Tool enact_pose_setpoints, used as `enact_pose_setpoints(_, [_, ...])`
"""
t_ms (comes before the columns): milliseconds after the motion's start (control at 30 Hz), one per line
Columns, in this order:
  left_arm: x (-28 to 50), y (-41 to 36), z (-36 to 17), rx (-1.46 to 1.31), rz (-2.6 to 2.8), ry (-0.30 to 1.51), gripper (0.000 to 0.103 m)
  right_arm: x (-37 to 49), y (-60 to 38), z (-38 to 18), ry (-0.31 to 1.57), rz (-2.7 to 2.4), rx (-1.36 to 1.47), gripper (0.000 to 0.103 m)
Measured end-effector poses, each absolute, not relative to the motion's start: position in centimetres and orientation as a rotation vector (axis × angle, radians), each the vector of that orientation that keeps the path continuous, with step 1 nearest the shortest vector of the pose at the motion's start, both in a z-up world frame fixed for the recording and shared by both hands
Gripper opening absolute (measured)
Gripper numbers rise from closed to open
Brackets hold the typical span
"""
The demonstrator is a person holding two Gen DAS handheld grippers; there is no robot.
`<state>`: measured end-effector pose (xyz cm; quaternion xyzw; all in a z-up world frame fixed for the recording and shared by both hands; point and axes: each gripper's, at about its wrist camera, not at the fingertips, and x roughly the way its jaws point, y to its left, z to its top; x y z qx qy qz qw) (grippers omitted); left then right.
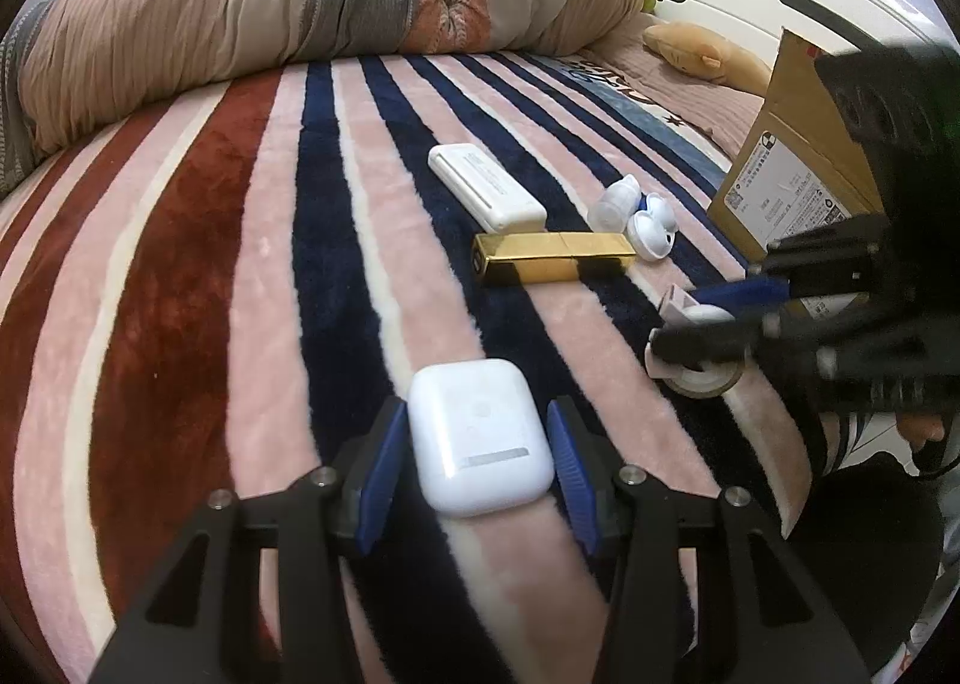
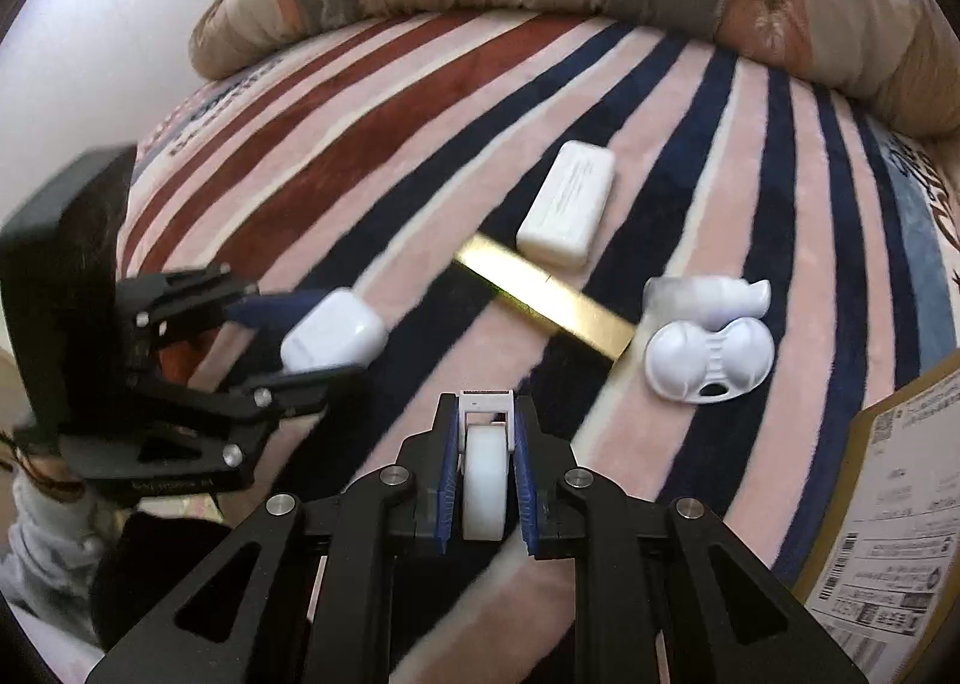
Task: Organize rigid objects
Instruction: 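Grasp the white AirPods case with the left gripper while the right gripper grasps the tape roll, then drop the tape roll into the box with the right gripper while the left gripper drops the AirPods case in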
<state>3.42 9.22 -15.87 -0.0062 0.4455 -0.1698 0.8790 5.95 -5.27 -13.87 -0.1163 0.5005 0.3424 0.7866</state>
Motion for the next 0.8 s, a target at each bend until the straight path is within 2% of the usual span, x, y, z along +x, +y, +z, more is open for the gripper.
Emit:
enact_pose_setpoints(33, [3.4,9.2,-15.9,-0.012,-0.354,0.929,0.045,5.7,-5.1,-14.1,1.08,0.757,-0.266,0.027])
enact_pose_setpoints(67, [3.4,9.2,-15.9,-0.011,-0.354,0.93,0.045,5.3,-5.2,-14.2,1.079,0.777,-0.271,0.047])
enact_pose_setpoints(100, [3.4,9.2,-15.9,-0.01,-0.354,0.931,0.045,4.9,-5.4,-14.3,1.066,0.798,-0.259,0.061])
enact_pose_setpoints(133, [3.4,9.2,-15.9,-0.008,-0.354,0.932,0.045,4.8,-5.6,-14.2,1.055,0.805,-0.248,0.063])
enact_pose_setpoints(267, [3.5,9.2,-15.9,-0.008,-0.352,0.935,0.045,4.5,-6.2,-14.0,1.017,0.781,-0.24,0.063])
enact_pose_setpoints(367, [3.4,9.1,-15.8,-0.003,-0.346,0.934,0.046,4.7,-6.4,-14.3,0.953,0.619,-0.339,0.063])
enact_pose_setpoints(500, [3.0,8.9,-15.7,0.009,-0.343,0.929,0.049,4.5,-7.0,-14.3,0.963,0.714,-0.275,0.062])
enact_pose_setpoints(600, [3.0,9.1,-15.8,-0.001,-0.339,0.932,0.049,3.9,-6.8,-14.2,0.896,0.627,-0.372,0.062])
enact_pose_setpoints(700, [3.0,8.9,-15.8,0.009,-0.329,0.932,0.048,4.7,-6.6,-15.4,0.98,0.659,-0.354,0.061])
enact_pose_setpoints(733, [3.0,8.8,-15.8,0.015,-0.324,0.93,0.048,5.2,-6.7,-15.9,1.006,0.643,-0.361,0.057])
enact_pose_setpoints(767, [3.0,8.8,-15.8,0.019,-0.317,0.927,0.043,5.2,-6.7,-16.2,1.01,0.634,-0.37,0.038])
enact_pose_setpoints(800, [3.0,8.8,-15.8,0.022,-0.311,0.927,0.042,5.0,-6.5,-16.3,1.0,0.636,-0.378,0.037])
